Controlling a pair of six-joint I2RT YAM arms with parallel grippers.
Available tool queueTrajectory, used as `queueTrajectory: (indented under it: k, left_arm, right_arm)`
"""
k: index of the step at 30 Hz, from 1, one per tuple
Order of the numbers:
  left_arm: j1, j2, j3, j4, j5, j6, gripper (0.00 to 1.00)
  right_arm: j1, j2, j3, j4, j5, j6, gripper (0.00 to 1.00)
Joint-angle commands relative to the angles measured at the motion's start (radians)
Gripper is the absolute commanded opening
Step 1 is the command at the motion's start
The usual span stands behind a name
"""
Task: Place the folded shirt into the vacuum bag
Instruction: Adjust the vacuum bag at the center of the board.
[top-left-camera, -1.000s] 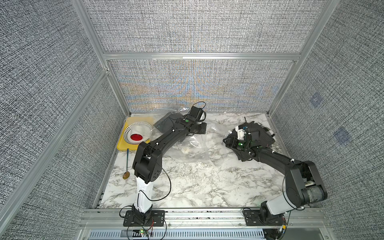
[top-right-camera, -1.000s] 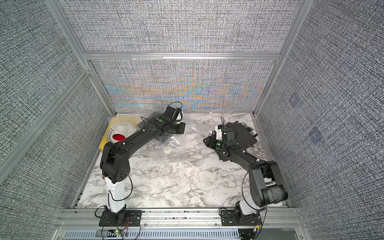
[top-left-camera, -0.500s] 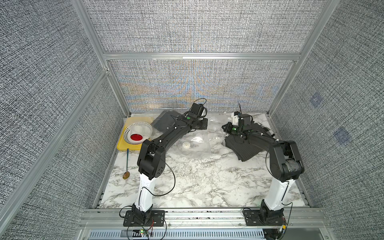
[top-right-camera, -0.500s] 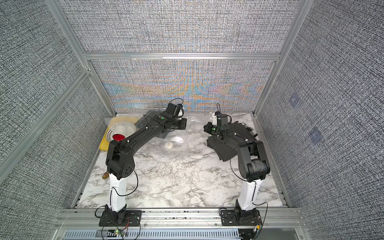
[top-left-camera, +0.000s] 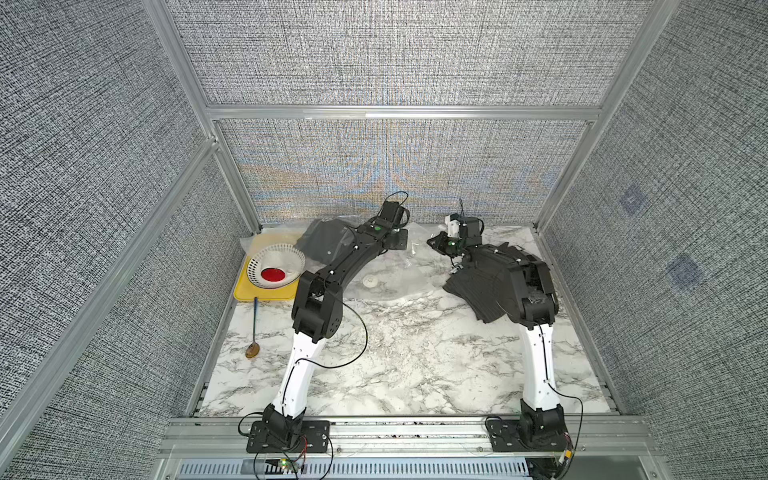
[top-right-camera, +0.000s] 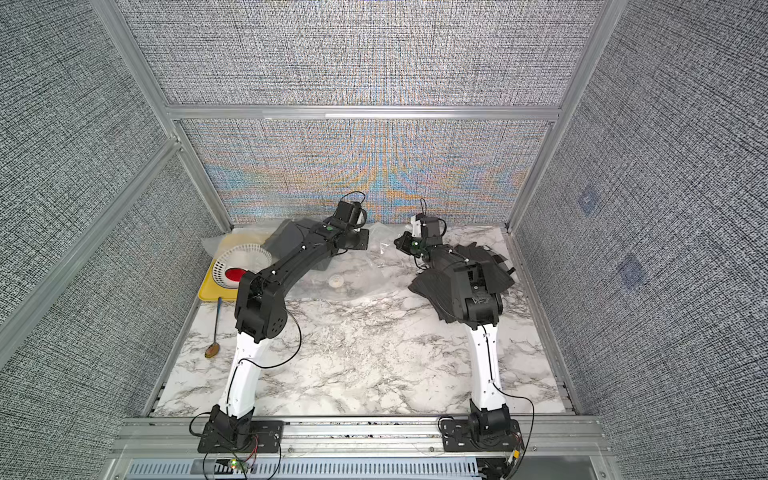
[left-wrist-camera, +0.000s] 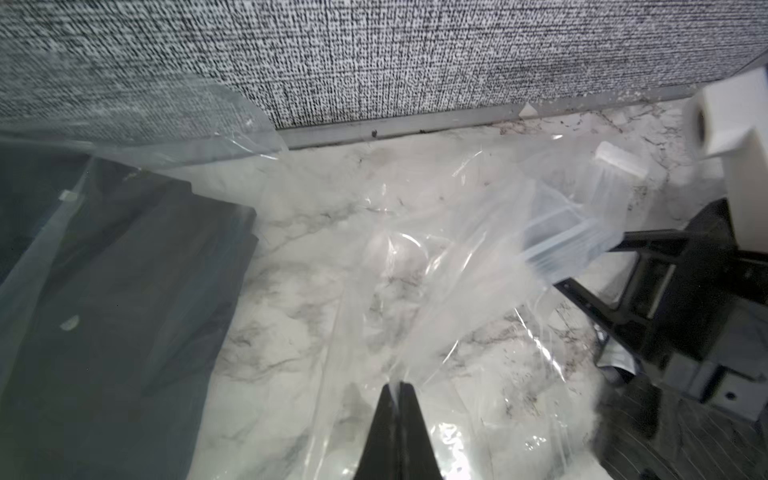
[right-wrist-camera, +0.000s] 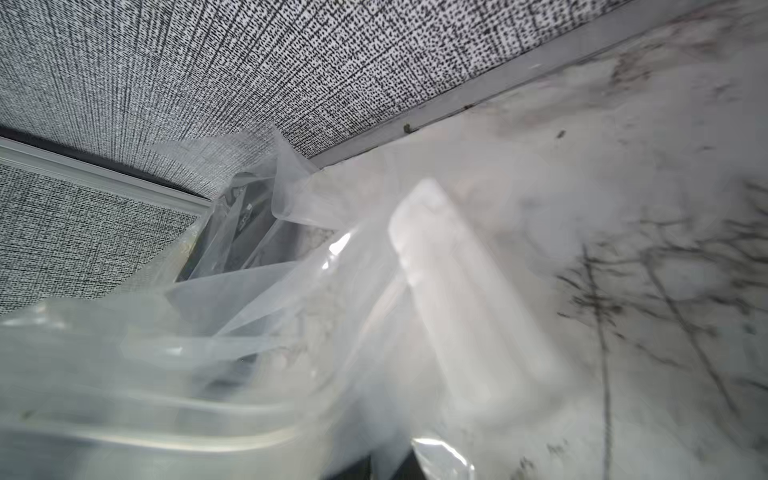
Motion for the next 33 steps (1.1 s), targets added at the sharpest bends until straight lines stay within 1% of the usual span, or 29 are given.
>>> queueTrajectory:
  k: [1,2,5,6,7,9,12,14,16,23,29,33]
  left_arm:
    - [0.008,0.029,0.046,-0.052,-0.021,0.059,0.0]
    - [0.007,0.033,0.053,-0.063,-0.008,0.061,0.0]
    - [0.008,0.032,0.049,-0.085,0.106,0.055,0.0]
    - [0.008,0.024,0.042,-0.094,0.168,0.044,0.0]
    - [0.008,0.013,0.034,-0.099,0.215,0.023,0.0]
    - [0.006,-0.014,-0.002,-0.084,0.282,-0.017,0.0]
    - [0.005,-0.048,-0.054,-0.062,0.304,-0.043,0.0]
    - [0.006,-0.052,-0.062,-0.067,0.288,-0.04,0.0]
    - [0.008,-0.042,-0.056,-0.072,0.279,-0.037,0.0]
    - [0.006,-0.02,-0.04,-0.076,0.38,-0.059,0.0]
    - [0.005,-0.052,-0.07,-0.086,0.409,-0.063,0.0]
    - [0.005,-0.045,-0.056,-0.116,0.428,-0.065,0.0]
  right_arm:
    - [0.008,0.055,0.067,-0.042,-0.039,0.008,0.01]
    - [0.007,0.061,0.076,-0.051,-0.041,0.003,0.02]
    - [-0.002,0.036,0.055,-0.066,-0.039,-0.016,0.15]
    - [-0.006,0.014,0.035,-0.064,-0.036,-0.025,0.22]
    - [-0.011,-0.014,0.012,-0.065,-0.03,-0.036,0.28]
    - [-0.018,-0.069,-0.032,-0.078,-0.016,-0.053,0.36]
    - [-0.028,-0.173,-0.127,-0.09,0.004,-0.083,0.51]
    - [-0.03,-0.249,-0.211,-0.094,0.037,-0.112,0.63]
    - [-0.031,-0.332,-0.308,-0.1,0.073,-0.137,0.73]
    - [-0.034,-0.591,-0.604,-0.157,0.232,-0.227,0.87]
    - [-0.036,-0.777,-0.772,-0.226,0.372,-0.288,0.88]
    - [-0.033,-0.86,-0.837,-0.311,0.487,-0.308,0.88]
